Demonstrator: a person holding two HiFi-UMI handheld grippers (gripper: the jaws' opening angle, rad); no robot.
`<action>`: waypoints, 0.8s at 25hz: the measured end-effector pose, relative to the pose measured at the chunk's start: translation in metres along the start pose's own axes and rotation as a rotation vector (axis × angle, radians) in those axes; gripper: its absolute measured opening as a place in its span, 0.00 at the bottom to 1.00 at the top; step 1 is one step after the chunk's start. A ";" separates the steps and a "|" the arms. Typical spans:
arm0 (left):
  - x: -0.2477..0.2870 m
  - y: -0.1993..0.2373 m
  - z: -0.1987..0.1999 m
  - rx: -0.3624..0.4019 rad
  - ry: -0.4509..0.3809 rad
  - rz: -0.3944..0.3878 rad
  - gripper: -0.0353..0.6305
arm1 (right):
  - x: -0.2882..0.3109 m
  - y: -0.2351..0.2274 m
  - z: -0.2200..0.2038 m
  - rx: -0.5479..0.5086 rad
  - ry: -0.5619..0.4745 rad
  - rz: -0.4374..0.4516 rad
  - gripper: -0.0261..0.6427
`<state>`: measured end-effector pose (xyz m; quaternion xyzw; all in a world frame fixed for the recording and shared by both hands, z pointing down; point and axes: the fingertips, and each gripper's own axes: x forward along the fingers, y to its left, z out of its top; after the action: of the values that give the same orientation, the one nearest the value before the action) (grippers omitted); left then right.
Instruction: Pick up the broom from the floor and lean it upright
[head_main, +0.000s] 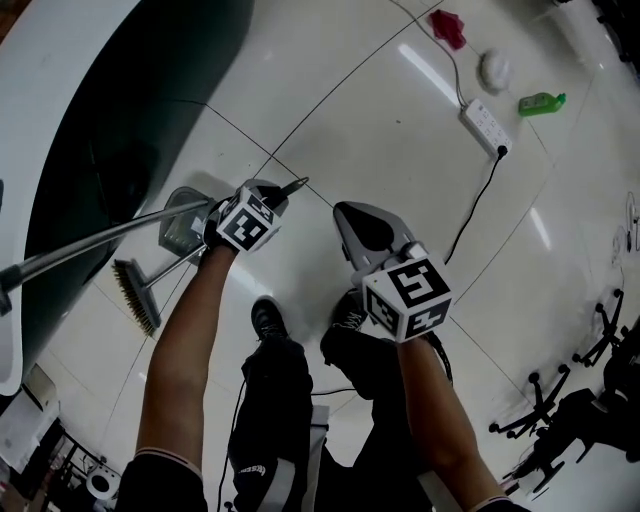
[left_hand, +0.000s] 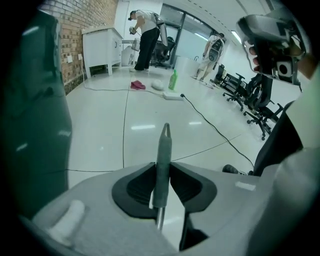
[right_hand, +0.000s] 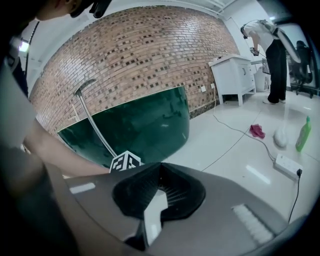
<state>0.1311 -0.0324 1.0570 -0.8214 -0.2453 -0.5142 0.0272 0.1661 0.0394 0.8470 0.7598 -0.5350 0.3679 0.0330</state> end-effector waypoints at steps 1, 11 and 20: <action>-0.013 -0.002 0.004 0.003 -0.012 0.008 0.20 | -0.004 0.006 0.004 0.002 0.002 0.005 0.04; -0.172 -0.036 0.023 0.040 -0.114 0.106 0.20 | -0.053 0.098 0.069 -0.037 0.026 0.076 0.04; -0.312 -0.042 0.009 0.023 -0.191 0.218 0.19 | -0.064 0.198 0.130 -0.147 0.045 0.197 0.04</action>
<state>0.0111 -0.1095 0.7763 -0.8880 -0.1619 -0.4249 0.0689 0.0586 -0.0523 0.6468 0.6905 -0.6318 0.3463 0.0643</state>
